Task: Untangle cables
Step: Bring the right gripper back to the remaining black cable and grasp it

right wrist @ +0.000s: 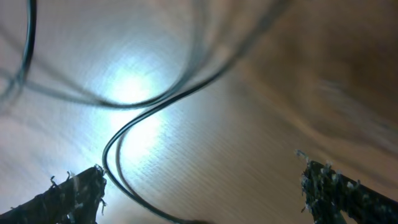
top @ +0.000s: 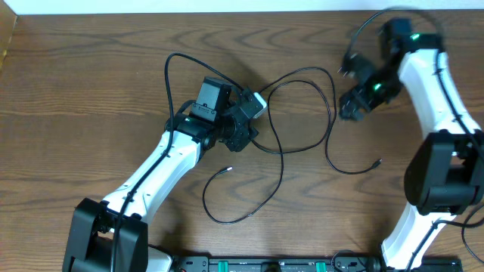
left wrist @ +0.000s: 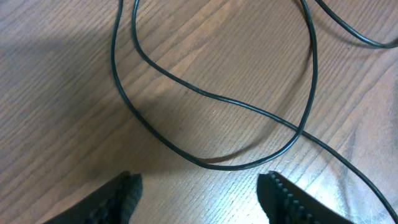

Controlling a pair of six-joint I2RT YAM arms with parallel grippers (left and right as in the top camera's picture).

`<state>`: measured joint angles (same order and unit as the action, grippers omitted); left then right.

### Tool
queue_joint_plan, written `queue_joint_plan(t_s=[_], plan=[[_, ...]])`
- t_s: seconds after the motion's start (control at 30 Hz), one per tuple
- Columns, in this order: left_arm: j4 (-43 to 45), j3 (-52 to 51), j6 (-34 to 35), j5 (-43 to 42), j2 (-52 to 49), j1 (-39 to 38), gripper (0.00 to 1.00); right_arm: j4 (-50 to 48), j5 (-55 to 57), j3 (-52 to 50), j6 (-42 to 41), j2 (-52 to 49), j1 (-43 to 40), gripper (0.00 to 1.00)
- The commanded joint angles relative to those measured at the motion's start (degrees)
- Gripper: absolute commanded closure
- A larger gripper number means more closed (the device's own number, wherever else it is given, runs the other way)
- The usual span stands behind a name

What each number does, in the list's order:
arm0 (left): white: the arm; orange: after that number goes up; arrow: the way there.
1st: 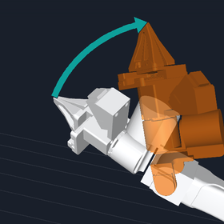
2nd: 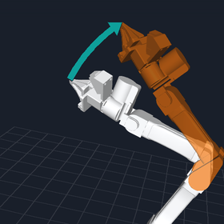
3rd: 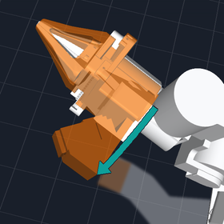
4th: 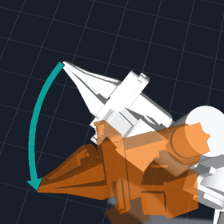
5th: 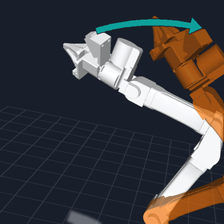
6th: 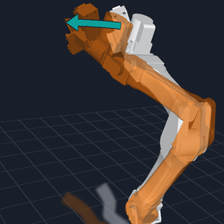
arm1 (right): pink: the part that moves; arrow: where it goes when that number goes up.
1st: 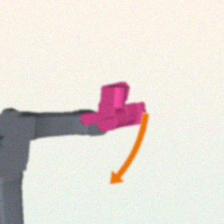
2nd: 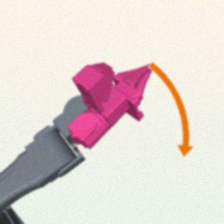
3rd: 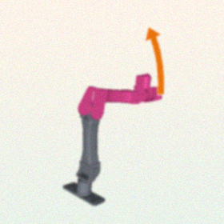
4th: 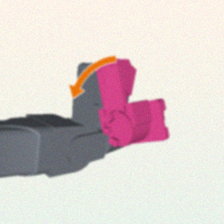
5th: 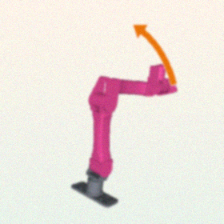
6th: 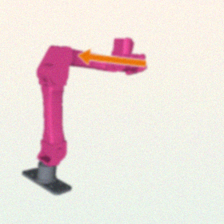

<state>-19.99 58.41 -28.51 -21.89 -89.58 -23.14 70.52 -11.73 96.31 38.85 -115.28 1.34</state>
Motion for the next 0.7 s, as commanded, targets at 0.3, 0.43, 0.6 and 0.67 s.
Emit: queue_joint_plan(t_s=[0.3,0.43,0.6,0.67], plan=[[-0.02,-0.04,-2.51,0.52,-0.66,-0.02,0.32,-13.25,1.29,-9.62,9.86,-0.24,5.55,0.01],[0.02,-0.04,-2.51,0.52,-0.66,-0.02,0.31,-24.11,1.53,-13.16,0.39,-0.24,6.4,0.01],[0.0,-0.04,-2.51,0.52,-0.66,-0.02,0.31,-36.87,2.69,-17.51,-10.19,-0.24,7.56,0.01],[0.0,-0.04,-2.51,0.52,-0.66,-0.02,0.31,-40.37,4.37,-18.6,-13.51,-0.24,8.11,0.01]])
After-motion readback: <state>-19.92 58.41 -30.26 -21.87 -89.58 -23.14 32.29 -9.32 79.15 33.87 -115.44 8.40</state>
